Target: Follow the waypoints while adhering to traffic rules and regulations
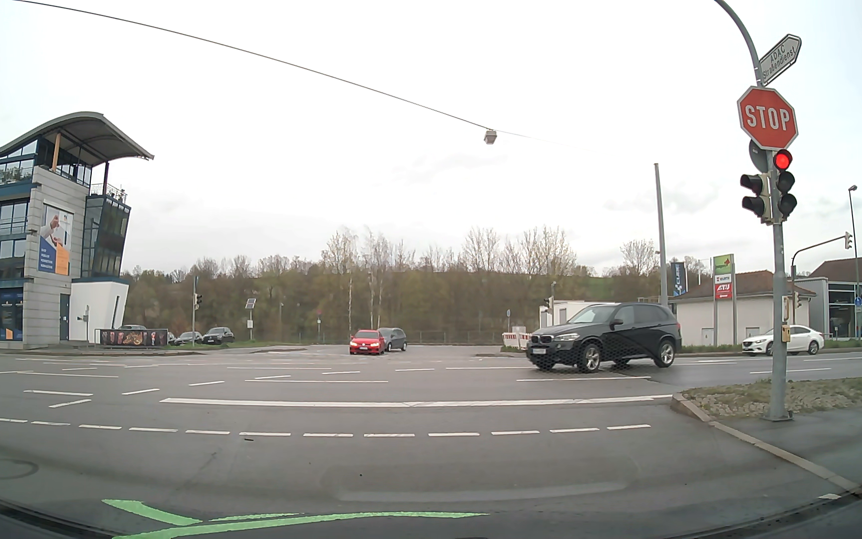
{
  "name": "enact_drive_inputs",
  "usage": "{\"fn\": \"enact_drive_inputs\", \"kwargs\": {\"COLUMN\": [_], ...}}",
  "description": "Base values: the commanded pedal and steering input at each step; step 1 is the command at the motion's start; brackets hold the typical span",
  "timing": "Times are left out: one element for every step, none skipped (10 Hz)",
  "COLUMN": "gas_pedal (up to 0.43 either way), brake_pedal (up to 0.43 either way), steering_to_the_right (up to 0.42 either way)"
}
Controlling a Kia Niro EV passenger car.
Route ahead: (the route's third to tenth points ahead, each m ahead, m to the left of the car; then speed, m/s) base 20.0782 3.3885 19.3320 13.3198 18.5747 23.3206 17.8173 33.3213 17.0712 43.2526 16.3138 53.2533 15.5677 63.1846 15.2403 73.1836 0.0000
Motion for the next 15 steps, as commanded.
{"fn": "enact_drive_inputs", "kwargs": {"gas_pedal": [0.0,0.0,0.0,0.0,0.0,0.0,0.0,0.0,0.0,0.0,0.0,0.0,0.0,0.0,0.0], "brake_pedal": [0.402,0.409,0.402,0.409,0.402,0.409,0.409,0.402,0.409,0.409,0.409,0.409,0.402,0.409,0.409], "steering_to_the_right": [-0.073,-0.073,-0.073,-0.073,-0.073,-0.073,-0.073,-0.073,-0.073,-0.073,-0.073,-0.073,-0.073,-0.073,-0.073]}}
